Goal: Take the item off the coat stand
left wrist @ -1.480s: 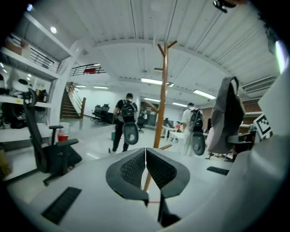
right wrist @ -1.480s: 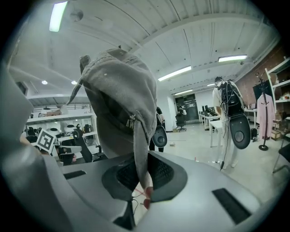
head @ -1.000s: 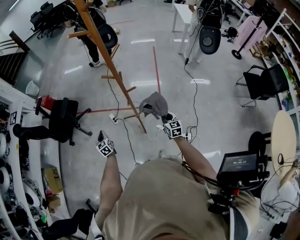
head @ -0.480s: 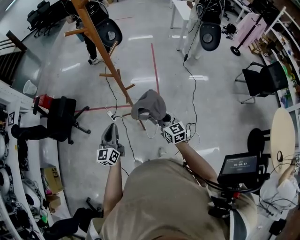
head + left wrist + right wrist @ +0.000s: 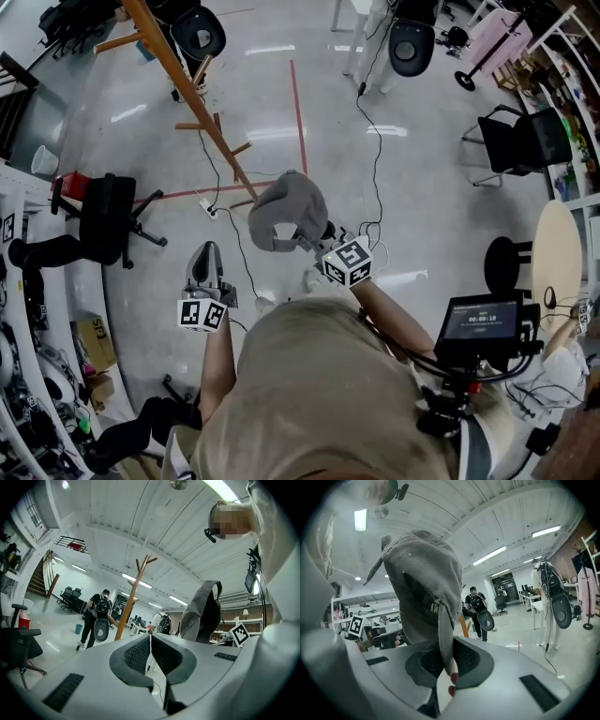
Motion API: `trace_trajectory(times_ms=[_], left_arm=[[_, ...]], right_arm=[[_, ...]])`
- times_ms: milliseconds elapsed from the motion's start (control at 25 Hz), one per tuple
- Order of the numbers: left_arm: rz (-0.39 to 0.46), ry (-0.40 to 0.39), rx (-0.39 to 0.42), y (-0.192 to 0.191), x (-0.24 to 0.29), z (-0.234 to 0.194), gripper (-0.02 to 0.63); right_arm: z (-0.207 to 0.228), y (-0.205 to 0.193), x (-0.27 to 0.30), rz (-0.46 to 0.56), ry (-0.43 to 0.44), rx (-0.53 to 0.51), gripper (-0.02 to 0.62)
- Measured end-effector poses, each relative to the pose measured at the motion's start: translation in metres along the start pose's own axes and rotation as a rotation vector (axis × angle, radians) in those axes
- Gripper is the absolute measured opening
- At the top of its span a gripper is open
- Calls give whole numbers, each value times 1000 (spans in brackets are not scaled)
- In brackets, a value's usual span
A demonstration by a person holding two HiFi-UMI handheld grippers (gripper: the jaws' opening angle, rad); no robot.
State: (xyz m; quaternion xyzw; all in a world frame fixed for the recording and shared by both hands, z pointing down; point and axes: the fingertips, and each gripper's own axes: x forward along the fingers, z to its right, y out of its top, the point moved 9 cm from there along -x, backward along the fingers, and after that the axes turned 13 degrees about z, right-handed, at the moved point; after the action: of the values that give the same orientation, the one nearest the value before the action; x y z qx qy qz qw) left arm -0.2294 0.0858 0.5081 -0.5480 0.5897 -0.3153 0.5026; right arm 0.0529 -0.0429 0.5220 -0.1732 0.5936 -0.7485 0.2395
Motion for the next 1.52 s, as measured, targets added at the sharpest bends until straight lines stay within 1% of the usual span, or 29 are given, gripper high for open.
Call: trace_trajectory(times_ms=[80, 200, 400, 560, 760, 880, 1000, 1160, 1240, 1360, 1520], left_arm=[[-5, 0, 9, -6, -1, 2, 20], [-18, 19, -1, -11, -5, 9, 20], [2, 12, 3, -20, -15, 20, 20], [4, 56, -24, -22, -19, 36, 20], [12, 74, -39, -25, -34, 50, 21], [18, 63, -46, -23, -32, 50, 20], [26, 43, -48, -13, -34, 49, 21], [38, -4, -46, 9, -48, 47, 21], [40, -16, -42, 17, -56, 42, 20], [39, -19, -40, 27, -67, 33, 21], [34, -41, -37, 35, -91, 22, 21]], right_arm=[[-1, -1, -3, -3, 21, -7, 28], [-5, -8, -11, -20, 51, -27, 28], [-6, -8, -21, -30, 70, -29, 28], [-1, -6, -27, -35, 85, -33, 28], [0, -9, -36, -59, 99, -41, 28], [2, -8, -34, -68, 90, -49, 28], [-5, -4, -31, -72, 79, -55, 28], [-27, 7, -35, -59, 55, -65, 28], [-38, 8, -35, -50, 59, -61, 28], [-52, 3, -34, -48, 77, -44, 28], [-77, -8, -43, -51, 42, -39, 28]])
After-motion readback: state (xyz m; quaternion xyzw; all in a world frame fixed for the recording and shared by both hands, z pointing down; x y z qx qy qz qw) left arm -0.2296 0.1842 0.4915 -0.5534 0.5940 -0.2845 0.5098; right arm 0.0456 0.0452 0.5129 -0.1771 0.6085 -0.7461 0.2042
